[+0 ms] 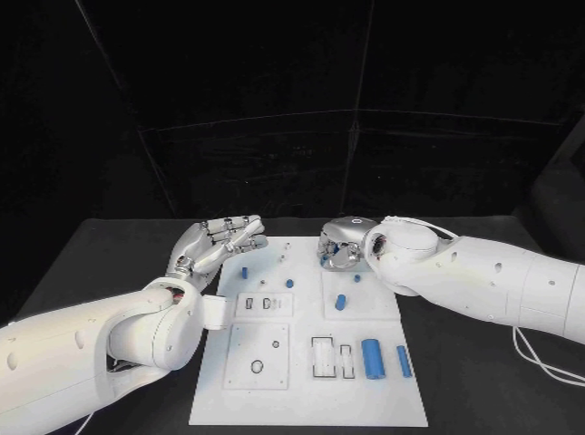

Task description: Assemble the parts on the task board

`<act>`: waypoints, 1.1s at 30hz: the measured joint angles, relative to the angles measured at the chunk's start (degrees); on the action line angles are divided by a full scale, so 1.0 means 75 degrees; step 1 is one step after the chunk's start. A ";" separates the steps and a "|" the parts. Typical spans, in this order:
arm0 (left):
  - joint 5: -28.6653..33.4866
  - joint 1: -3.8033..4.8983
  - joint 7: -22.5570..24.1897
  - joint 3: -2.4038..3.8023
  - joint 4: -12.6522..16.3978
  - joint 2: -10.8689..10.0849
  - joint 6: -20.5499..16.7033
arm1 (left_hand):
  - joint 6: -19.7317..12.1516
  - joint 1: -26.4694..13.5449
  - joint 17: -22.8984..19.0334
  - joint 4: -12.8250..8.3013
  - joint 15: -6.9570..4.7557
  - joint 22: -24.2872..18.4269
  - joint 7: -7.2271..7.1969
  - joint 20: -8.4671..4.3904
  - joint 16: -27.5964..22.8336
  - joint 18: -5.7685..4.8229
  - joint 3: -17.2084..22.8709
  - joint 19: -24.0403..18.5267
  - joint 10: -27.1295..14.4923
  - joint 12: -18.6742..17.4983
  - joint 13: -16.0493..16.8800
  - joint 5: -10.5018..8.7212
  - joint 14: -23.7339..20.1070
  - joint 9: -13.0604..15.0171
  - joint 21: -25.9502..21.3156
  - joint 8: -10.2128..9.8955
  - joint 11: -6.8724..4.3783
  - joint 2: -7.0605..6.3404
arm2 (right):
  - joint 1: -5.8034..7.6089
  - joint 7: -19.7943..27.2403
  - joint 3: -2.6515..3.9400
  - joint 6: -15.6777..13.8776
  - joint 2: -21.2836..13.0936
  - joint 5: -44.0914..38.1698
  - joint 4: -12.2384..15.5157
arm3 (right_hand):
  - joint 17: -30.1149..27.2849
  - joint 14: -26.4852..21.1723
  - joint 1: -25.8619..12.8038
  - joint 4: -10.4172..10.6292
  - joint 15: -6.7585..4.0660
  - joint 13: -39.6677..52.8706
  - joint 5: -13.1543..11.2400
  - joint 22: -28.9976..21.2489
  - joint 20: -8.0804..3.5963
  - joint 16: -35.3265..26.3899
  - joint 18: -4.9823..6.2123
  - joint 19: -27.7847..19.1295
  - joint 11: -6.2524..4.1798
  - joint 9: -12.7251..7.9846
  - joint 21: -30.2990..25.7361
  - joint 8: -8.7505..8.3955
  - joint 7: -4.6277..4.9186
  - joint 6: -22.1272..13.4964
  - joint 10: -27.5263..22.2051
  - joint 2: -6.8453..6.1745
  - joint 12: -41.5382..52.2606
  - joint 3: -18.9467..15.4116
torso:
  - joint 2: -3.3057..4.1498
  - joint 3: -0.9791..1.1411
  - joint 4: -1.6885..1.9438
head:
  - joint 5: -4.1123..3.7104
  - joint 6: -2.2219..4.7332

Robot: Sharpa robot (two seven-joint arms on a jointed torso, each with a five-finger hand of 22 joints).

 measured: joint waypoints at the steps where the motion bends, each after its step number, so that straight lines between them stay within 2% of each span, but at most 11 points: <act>1: 0.0000 0.0001 -0.0003 0.0000 -0.0001 0.0001 0.0003 | 0.0000 0.0000 0.0000 0.0000 0.0000 0.0000 0.0000 0.0000 0.0000 0.0000 0.0000 0.0000 0.0000 0.0000 0.0000 0.0000 0.0000 0.0000 0.0000 0.0000 0.0000 0.0000 | 0.0001 -0.0003 0.0000 -0.0009 0.0005 -0.0001 -0.0006 | 0.0073 0.0000 0.0011 -0.0003 0.0000 0.0001 -0.0061 0.0088 0.0004 0.0075 -0.0111 0.0050 -0.0011 0.0002 0.0061 0.0000 0.0002 0.0053 0.0045 0.0011 0.0014 0.0076 | 0.0003 0.0000 0.0003 | 0.0000 -0.0001; 5: -0.0001 0.0003 -0.0015 0.0000 -0.0006 0.0001 0.0015 | 0.0000 0.0000 0.0000 0.0000 0.0000 0.0000 0.0000 -0.0026 -0.0030 0.0000 0.0000 0.0026 0.0000 0.0000 0.0000 0.0000 0.0000 0.0000 0.0000 0.0000 0.0000 0.0000 | 0.0001 -0.0005 0.0000 -0.0096 -0.0006 -0.0002 0.0015 | 0.0205 0.0010 0.0053 -0.0024 -0.0011 0.0014 -0.0117 0.0272 -0.0026 0.0229 -0.0111 0.0080 0.0013 0.0005 0.0201 0.0010 -0.0012 0.0148 0.0122 0.0048 0.0026 0.0339 | 0.0009 -0.0001 0.0005 | -0.0001 0.0002; 6: -0.0001 0.0003 -0.0019 0.0000 -0.0006 0.0001 0.0018 | 0.0000 0.0000 0.0000 0.0000 0.0000 0.0000 0.0000 -0.0026 -0.0030 0.0000 0.0000 0.0026 0.0000 0.0000 0.0000 0.0000 0.0000 0.0000 0.0000 0.0000 0.0000 0.0000 | 0.0001 -0.0005 -0.0003 -0.0132 -0.0020 -0.0003 0.0041 | 0.0224 0.0027 0.0100 -0.0024 -0.0027 0.0018 -0.0118 0.0306 -0.0024 0.0266 -0.0110 0.0078 0.0014 0.0005 0.0228 0.0026 -0.0029 0.0166 0.0123 0.0002 0.0026 0.0385 | 0.0010 -0.0001 0.0006 | -0.0001 0.0002; 12: -0.0001 0.0009 -0.0035 0.0000 -0.0025 -0.0010 0.0031 | 0.0000 0.0000 0.0001 0.0000 0.0000 0.0001 0.0000 -0.0026 -0.0030 0.0000 0.0000 0.0026 0.0000 0.0000 0.0000 0.0000 0.0000 0.0000 0.0000 0.0000 0.0000 0.0000 | -0.0007 0.0029 -0.0002 -0.0602 -0.0095 0.0009 0.0236 | 0.0283 0.0027 0.0122 0.0020 -0.0027 0.0065 -0.0146 0.0419 -0.0024 0.0358 -0.0109 0.0078 0.0041 0.0008 0.0296 0.0027 -0.0033 0.0246 0.0150 -0.0001 0.0024 0.0523 | 0.0014 -0.0001 0.0008 | 0.0018 0.0038; 15: -0.0002 0.0012 -0.0039 0.0000 -0.0038 -0.0013 0.0035 | 0.0000 0.0000 0.0001 0.0000 0.0000 0.0001 0.0000 -0.0026 -0.0030 0.0000 0.0000 0.0026 0.0000 0.0000 0.0001 0.0000 0.0000 0.0000 0.0000 0.0000 0.0000 0.0000 | -0.0015 0.0038 0.0076 -0.0894 -0.0029 0.0034 0.0205 | 0.0298 0.0027 0.0122 0.0042 -0.0027 0.0070 -0.0160 0.0426 -0.0024 0.0390 -0.0109 0.0078 0.0041 0.0007 0.0317 0.0022 -0.0043 0.0256 0.0150 -0.0001 0.0023 0.0545 | 0.0018 -0.0006 0.0017 | 0.0026 0.0078; 19: -0.0003 0.0015 -0.0046 0.0001 -0.0061 -0.0012 0.0042 | 0.0000 0.0000 0.0001 0.0000 0.0000 0.0001 0.0000 -0.0026 -0.0030 0.0000 0.0000 0.0026 0.0000 0.0000 0.0001 0.0000 0.0000 0.0000 0.0000 0.0000 0.0000 0.0000 | -0.0007 0.0033 0.0135 -0.1211 0.0230 0.0070 -0.0028 | 0.0315 0.0027 0.0120 0.0063 -0.0027 0.0068 -0.0163 0.0456 -0.0024 0.0398 -0.0108 0.0078 0.0041 0.0007 0.0345 0.0021 -0.0043 0.0256 0.0150 -0.0004 0.0022 0.0567 | 0.0028 -0.0008 0.0027 | 0.0037 0.0116; 23: -0.0003 0.0016 -0.0052 0.0001 -0.0091 0.0018 0.0053 | 0.0000 0.0000 0.0001 0.0000 0.0000 -0.0006 0.0000 -0.0026 -0.0030 0.0000 0.0000 0.0026 0.0000 0.0001 0.0001 0.0000 0.0000 0.0000 0.0000 0.0001 0.0000 0.0000 | -0.0005 0.0024 0.0155 -0.1408 0.0528 0.0109 -0.0369 | 0.0340 0.0027 0.0067 0.0075 -0.0027 0.0063 -0.0177 0.0470 -0.0024 0.0446 -0.0108 0.0077 0.0040 0.0006 0.0346 0.0020 -0.0043 0.0255 0.0150 -0.0056 0.0021 0.0578 | 0.0036 -0.0010 0.0032 | 0.0039 0.0170; 24: -0.0003 0.0016 -0.0052 0.0001 -0.0097 0.0024 0.0057 | 0.0000 0.0000 0.0001 0.0000 0.0000 -0.0006 0.0000 -0.0026 -0.0030 -0.0001 0.0000 0.0026 0.0000 0.0001 0.0001 0.0000 0.0000 0.0000 0.0000 0.0001 0.0000 0.0000 | -0.0005 0.0024 0.0156 -0.1438 0.0596 0.0119 -0.0444 | 0.0344 0.0027 0.0065 0.0084 -0.0027 0.0059 -0.0177 0.0473 -0.0024 0.0446 -0.0108 0.0077 0.0040 0.0006 0.0346 0.0020 -0.0043 0.0255 0.0151 -0.0058 0.0021 0.0587 | 0.0038 -0.0010 0.0034 | 0.0037 0.0177; 25: -0.0002 0.0017 -0.0053 0.0001 -0.0105 0.0028 0.0061 | 0.0000 0.0000 0.0001 0.0000 0.0000 -0.0006 0.0000 -0.0026 -0.0030 0.0000 0.0000 0.0026 0.0000 0.0001 0.0001 0.0000 0.0000 0.0001 0.0000 0.0001 0.0000 0.0000 | -0.0005 0.0024 0.0158 -0.1466 0.0659 0.0129 -0.0506 | 0.0356 0.0027 0.0037 0.0096 -0.0027 0.0049 -0.0177 0.0481 -0.0024 0.0446 -0.0108 0.0077 -0.0027 0.0006 0.0346 0.0020 -0.0043 0.0255 0.0217 -0.0086 0.0020 0.0599 | 0.0040 -0.0010 0.0036 | 0.0034 0.0182; 33: 0.0004 0.0027 -0.0058 0.0001 -0.0156 0.0060 0.0084 | -0.0001 0.0000 0.0001 0.0000 0.0000 -0.0005 0.0000 -0.0026 -0.0030 0.0000 0.0000 0.0026 0.0000 0.0001 0.0001 0.0000 0.0000 0.0001 0.0000 0.0001 0.0000 0.0000 | -0.0006 0.0024 0.0167 -0.1582 0.1151 0.0193 -0.0964 | 0.0394 0.0027 0.0006 0.0138 -0.0027 0.0037 -0.0179 0.0512 -0.0024 0.0525 -0.0108 0.0077 -0.0053 0.0000 0.0377 0.0020 -0.0043 0.0255 0.0244 -0.0117 -0.0011 0.0641 | 0.0056 -0.0010 0.0037 | 0.0021 0.0219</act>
